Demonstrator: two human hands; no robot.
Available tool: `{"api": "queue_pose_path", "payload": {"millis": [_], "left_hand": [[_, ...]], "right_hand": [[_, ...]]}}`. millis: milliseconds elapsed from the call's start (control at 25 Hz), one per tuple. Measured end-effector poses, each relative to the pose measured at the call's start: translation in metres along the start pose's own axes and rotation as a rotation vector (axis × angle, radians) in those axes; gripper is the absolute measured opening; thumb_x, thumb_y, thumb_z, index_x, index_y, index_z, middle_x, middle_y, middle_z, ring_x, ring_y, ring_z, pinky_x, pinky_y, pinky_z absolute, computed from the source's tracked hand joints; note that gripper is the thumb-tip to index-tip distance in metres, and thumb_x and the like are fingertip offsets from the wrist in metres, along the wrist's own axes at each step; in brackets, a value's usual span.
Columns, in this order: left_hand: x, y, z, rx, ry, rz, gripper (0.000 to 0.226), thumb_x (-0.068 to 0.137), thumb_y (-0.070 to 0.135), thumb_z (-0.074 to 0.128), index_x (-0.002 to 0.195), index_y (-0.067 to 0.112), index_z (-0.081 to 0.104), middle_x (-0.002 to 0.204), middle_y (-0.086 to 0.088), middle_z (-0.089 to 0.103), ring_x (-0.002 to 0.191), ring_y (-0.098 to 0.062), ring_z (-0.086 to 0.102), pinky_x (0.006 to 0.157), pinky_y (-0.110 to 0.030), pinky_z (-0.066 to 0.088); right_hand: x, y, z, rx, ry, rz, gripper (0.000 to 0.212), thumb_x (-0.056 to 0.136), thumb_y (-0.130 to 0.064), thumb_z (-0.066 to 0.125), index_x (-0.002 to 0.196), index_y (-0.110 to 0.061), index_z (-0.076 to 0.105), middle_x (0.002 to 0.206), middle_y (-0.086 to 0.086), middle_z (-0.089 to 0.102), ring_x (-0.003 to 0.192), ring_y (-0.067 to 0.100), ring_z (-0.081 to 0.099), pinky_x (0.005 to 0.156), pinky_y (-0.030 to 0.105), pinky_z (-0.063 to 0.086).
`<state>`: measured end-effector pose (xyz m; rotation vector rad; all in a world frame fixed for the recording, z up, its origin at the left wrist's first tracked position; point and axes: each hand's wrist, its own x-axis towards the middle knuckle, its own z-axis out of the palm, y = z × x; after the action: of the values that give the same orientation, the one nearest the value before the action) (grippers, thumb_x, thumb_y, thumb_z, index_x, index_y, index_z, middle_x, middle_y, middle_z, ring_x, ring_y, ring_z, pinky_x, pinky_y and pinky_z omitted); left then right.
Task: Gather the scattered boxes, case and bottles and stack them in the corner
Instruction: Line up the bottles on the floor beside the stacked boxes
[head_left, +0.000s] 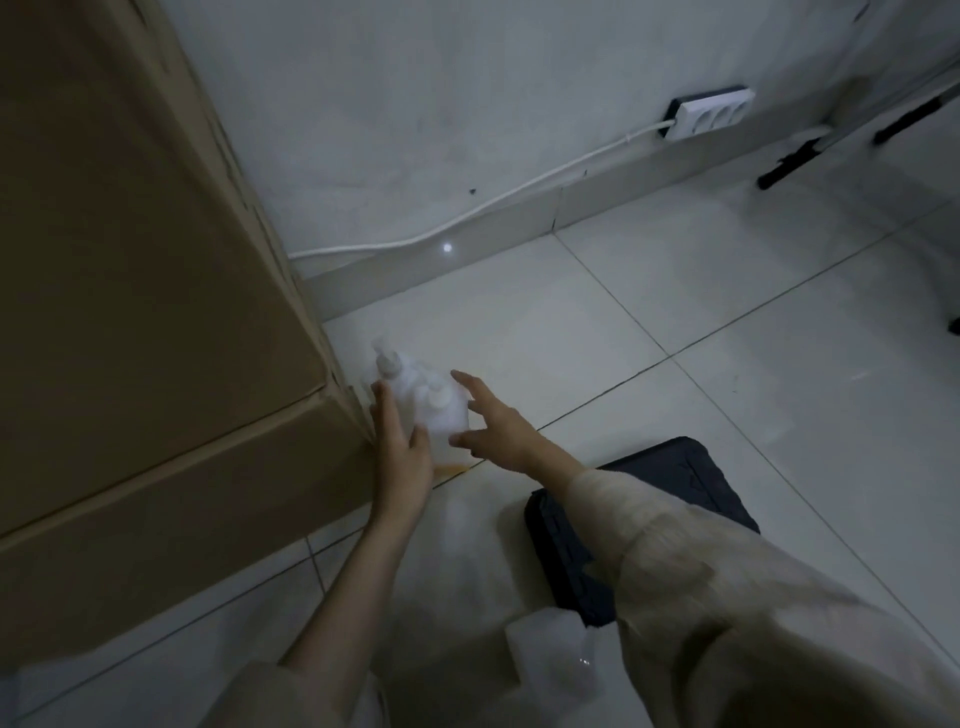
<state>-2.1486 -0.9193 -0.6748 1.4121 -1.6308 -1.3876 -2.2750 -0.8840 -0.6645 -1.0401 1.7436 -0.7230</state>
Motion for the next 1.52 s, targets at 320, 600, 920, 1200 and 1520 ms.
{"api": "queue_pose_path", "payload": {"millis": [320,600,920,1200,1520], "left_hand": [[-0.036,-0.009,-0.018,-0.045,-0.250,-0.052,0.055,0.093,0.001,0.040,0.144,0.018,0.029,0.149,-0.002,0.035,0.131,-0.007,0.033,0.106,-0.026,0.028],[-0.096,-0.028,-0.014,0.047,-0.367,-0.127,0.053,0.093,0.000,0.041,0.142,0.019,0.033,0.153,0.000,0.029,0.141,-0.017,0.026,0.109,-0.029,0.026],[-0.140,-0.017,0.000,0.215,-0.716,-0.224,0.048,0.095,0.004,0.035,0.138,0.026,0.037,0.146,-0.006,0.038,0.124,-0.015,0.046,0.096,-0.029,0.039],[-0.113,-0.006,0.002,0.023,-0.475,-0.259,0.036,0.098,0.020,0.036,0.133,0.022,0.044,0.142,-0.004,0.044,0.126,-0.019,0.045,0.105,-0.041,0.042],[-0.051,0.009,0.007,-0.312,-0.149,-0.605,0.053,0.095,0.048,0.032,0.141,0.022,0.030,0.144,-0.006,0.039,0.125,-0.031,0.043,0.098,-0.045,0.040]], "right_hand": [[-0.087,0.017,-0.063,-0.349,-0.217,0.118,0.051,0.094,-0.008,0.046,0.141,-0.024,0.033,0.144,0.009,0.042,0.126,0.022,0.048,0.099,0.030,0.043],[-0.181,0.048,-0.046,-0.501,-0.527,0.304,0.098,0.082,0.001,0.060,0.139,-0.054,0.002,0.156,0.001,0.014,0.105,0.023,0.054,0.083,0.034,0.052],[-0.196,0.084,-0.001,-0.413,-0.276,0.010,0.077,0.073,-0.021,0.076,0.135,-0.033,0.032,0.139,-0.001,0.040,0.110,0.019,0.054,0.094,0.034,0.051],[-0.140,0.066,0.006,-0.266,-0.072,0.001,0.074,0.075,-0.015,0.073,0.136,-0.024,0.033,0.124,0.003,0.052,0.103,0.020,0.056,0.087,0.036,0.051],[-0.055,0.023,0.035,0.058,0.109,-0.089,0.069,0.079,0.005,0.057,0.137,-0.020,0.029,0.129,0.011,0.046,0.116,0.029,0.051,0.096,0.044,0.048]]}}
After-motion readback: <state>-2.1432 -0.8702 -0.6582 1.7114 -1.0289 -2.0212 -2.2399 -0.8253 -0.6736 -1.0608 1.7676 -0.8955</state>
